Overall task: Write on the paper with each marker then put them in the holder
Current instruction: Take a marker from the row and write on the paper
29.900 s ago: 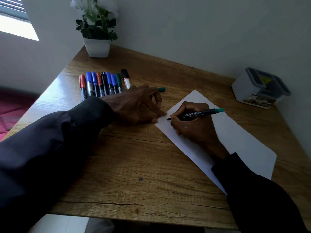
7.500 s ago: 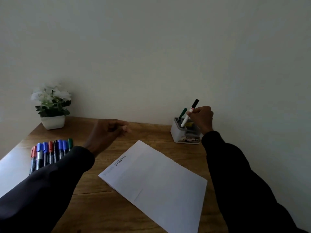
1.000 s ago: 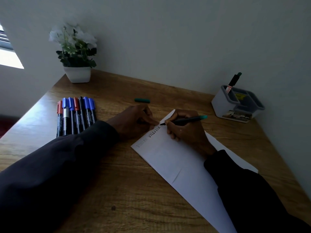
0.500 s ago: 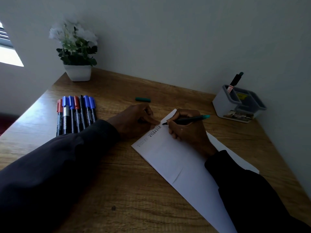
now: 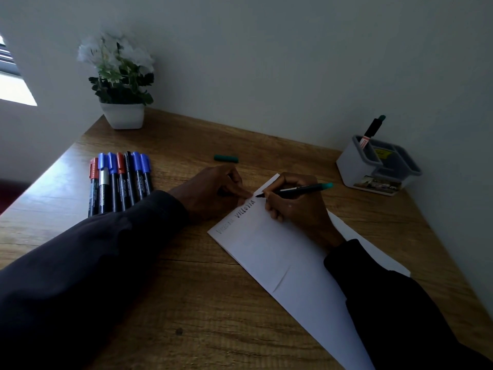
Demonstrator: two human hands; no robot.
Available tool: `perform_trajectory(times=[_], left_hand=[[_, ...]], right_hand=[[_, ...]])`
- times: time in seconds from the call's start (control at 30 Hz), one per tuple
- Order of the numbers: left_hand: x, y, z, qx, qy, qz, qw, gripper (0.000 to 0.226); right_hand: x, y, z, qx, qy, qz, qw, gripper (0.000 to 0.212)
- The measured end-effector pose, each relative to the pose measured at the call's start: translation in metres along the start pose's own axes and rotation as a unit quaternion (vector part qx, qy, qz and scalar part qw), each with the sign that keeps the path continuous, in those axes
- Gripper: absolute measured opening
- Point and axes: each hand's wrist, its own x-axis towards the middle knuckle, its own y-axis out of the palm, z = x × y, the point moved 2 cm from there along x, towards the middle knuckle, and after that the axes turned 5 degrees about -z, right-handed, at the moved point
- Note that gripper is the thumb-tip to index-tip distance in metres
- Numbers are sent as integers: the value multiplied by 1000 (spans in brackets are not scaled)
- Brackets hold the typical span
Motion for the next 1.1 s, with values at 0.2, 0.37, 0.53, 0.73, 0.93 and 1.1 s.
perform_trajectory(times=[0.2, 0.37, 0.53, 0.73, 0.93, 1.1], left_hand=[[0, -1, -1, -9, -10, 0, 1000, 36], [-1, 0, 1, -13, -3, 6, 1000, 36], [0, 0, 2, -6, 0, 5, 1000, 36], [0, 0, 3, -8, -3, 2, 1000, 35], [1, 1, 4, 2, -4, 5, 1000, 39], [2, 2, 6, 21, 3, 10, 1000, 38]], right_hand=[[-1, 1, 4, 5, -1, -4, 1000, 8], [0, 3, -1, -23, 43, -5, 999, 26], [-1, 2, -1, -21, 34, -12, 999, 21], [-1, 2, 2, -7, 4, -21, 1000, 7], [-1, 1, 1, -2, 14, -26, 1000, 10], [-1, 2, -1, -15, 40, -23, 999, 12]])
